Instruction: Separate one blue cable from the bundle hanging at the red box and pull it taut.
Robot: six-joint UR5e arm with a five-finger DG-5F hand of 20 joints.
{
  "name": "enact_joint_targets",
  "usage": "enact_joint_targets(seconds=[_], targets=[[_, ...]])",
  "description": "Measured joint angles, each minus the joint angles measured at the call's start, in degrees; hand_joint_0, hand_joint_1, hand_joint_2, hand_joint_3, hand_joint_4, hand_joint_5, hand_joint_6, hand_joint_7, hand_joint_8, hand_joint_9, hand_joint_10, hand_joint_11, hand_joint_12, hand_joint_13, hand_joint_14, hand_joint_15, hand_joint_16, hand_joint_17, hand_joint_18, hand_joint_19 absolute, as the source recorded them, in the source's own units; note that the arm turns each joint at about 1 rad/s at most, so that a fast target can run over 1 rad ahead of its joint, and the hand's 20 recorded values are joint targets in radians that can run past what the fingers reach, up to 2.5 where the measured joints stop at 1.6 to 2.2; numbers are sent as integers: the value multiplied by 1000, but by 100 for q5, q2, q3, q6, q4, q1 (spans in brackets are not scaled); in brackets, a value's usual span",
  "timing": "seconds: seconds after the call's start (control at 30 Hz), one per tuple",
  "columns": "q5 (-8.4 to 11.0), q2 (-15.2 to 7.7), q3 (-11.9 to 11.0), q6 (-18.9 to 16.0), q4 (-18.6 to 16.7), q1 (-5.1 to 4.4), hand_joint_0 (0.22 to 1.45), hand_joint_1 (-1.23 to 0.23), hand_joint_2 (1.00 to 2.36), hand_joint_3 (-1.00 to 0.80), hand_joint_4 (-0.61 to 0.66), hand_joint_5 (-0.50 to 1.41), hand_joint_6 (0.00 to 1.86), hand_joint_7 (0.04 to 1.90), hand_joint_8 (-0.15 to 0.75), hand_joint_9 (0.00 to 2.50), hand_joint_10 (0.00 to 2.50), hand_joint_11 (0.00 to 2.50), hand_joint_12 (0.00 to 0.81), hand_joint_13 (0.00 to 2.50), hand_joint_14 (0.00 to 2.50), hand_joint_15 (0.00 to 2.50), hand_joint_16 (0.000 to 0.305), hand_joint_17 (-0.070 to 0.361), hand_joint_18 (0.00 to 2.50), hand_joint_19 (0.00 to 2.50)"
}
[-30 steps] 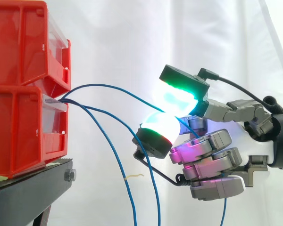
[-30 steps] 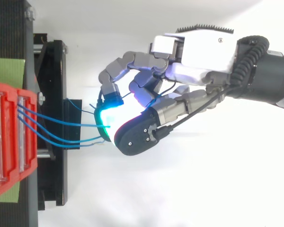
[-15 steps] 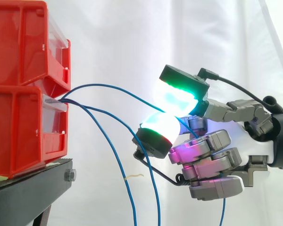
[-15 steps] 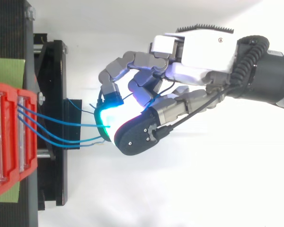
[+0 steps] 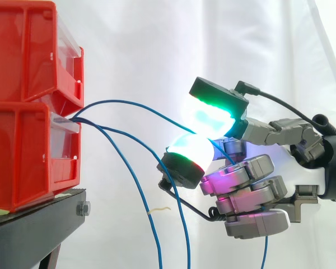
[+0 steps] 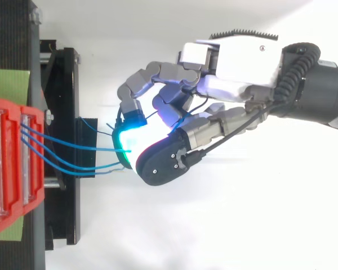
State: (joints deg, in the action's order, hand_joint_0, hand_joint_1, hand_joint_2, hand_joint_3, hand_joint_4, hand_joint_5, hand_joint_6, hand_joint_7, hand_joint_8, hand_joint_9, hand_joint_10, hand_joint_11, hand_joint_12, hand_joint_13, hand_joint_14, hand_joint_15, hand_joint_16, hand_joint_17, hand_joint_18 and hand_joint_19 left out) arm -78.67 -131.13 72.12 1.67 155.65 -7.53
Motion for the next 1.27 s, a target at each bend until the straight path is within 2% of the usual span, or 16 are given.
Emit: enact_joint_targets(seconds=[1.27], targets=[[1, 1, -1, 0, 0, 4, 766, -704, 1015, -300, 47, -199, 967, 1292, 353, 762, 2339, 1190, 356, 1067, 2348, 1288, 38, 86, 1299, 1476]])
